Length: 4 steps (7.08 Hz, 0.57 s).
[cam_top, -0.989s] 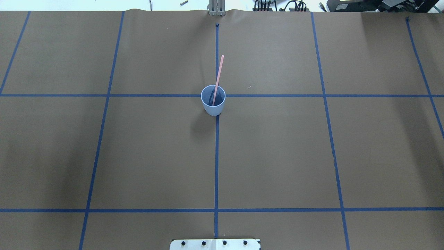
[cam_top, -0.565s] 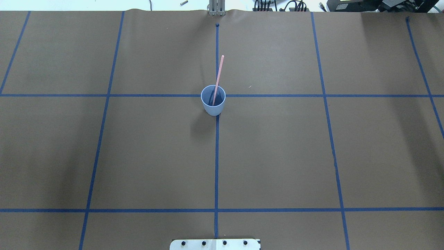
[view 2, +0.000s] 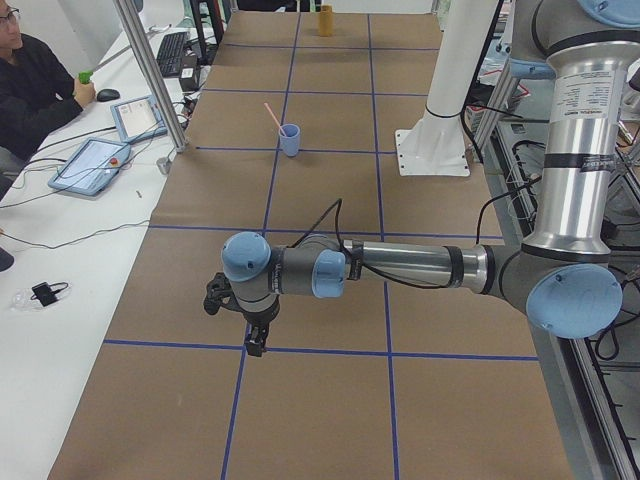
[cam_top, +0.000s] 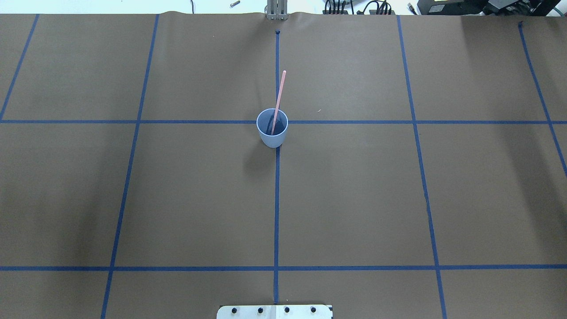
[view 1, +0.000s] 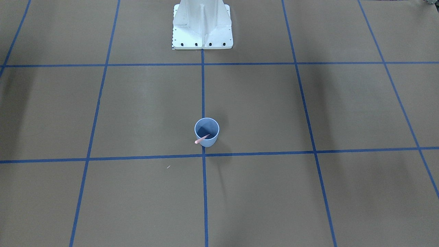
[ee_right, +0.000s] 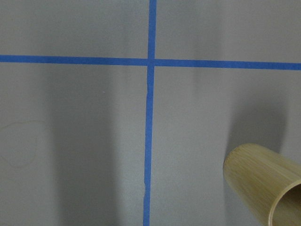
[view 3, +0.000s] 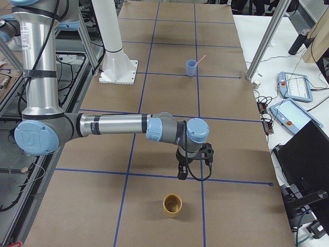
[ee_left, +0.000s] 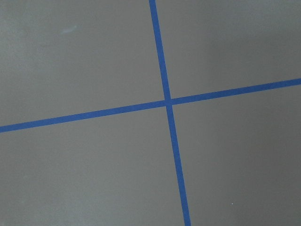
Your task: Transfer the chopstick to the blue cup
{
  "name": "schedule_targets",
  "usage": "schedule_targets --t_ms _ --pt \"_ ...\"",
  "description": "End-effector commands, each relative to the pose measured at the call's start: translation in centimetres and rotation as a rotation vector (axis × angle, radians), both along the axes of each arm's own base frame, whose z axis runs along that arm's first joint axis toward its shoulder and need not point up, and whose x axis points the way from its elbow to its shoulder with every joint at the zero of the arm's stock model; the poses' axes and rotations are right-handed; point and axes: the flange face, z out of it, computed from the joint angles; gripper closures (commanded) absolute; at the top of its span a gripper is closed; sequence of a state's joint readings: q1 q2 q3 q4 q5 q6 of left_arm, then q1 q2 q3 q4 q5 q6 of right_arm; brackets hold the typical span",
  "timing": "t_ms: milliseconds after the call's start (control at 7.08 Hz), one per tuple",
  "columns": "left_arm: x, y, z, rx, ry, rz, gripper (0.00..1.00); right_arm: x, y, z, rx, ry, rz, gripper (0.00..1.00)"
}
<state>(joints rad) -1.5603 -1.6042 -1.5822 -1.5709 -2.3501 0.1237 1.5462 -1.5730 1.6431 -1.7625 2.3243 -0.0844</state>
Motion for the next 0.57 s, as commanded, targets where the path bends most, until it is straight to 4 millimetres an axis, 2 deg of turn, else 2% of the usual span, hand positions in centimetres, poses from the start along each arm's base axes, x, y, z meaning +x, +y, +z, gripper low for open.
schedule_targets --t_ms 0,424 --pt "0.01 0.07 0.17 -0.003 0.0 0.001 0.02 -0.01 0.03 -0.03 0.0 -0.001 0.0 0.0" --pt "0.01 0.08 0.38 -0.005 0.0 0.002 0.02 -0.15 -0.01 -0.52 0.006 -0.021 0.003 0.0"
